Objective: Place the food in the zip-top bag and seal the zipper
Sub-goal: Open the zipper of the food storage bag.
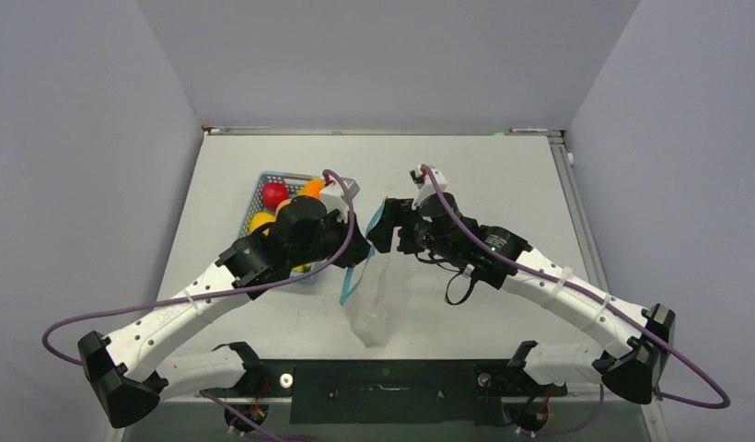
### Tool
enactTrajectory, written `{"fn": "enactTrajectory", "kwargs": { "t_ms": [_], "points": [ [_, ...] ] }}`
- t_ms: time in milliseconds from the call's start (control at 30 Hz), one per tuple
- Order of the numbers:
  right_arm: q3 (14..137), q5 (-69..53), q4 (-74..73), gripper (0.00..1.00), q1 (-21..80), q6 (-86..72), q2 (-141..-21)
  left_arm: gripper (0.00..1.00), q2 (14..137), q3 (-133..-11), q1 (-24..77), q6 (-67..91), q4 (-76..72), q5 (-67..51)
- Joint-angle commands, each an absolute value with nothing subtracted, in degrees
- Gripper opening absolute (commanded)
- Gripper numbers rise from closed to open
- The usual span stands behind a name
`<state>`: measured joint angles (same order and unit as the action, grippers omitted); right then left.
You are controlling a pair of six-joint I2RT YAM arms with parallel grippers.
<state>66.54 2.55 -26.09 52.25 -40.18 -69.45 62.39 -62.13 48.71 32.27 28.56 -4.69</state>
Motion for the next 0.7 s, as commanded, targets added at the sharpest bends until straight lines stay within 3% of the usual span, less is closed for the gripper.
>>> {"fn": "enactTrajectory", "kwargs": {
  "t_ms": [0, 500, 667],
  "points": [
    [66.6, 4.4, -25.1, 0.72, 53.4, -40.7, -69.9, 0.00, 60.5, -64.7, 49.0, 31.5, 26.9, -3.9],
    [65.7, 3.6, -26.1, 0.53, 54.6, -41.1, -70.0, 0.00, 60.2, -66.0, 49.3, 29.2, 30.4, 1.8],
    [65.6, 2.8, -25.5, 0.30, 54.7, -41.6, -71.6, 0.00, 60.6, -66.7, 50.4, 28.0, 31.6, 4.7]
  ]
}}
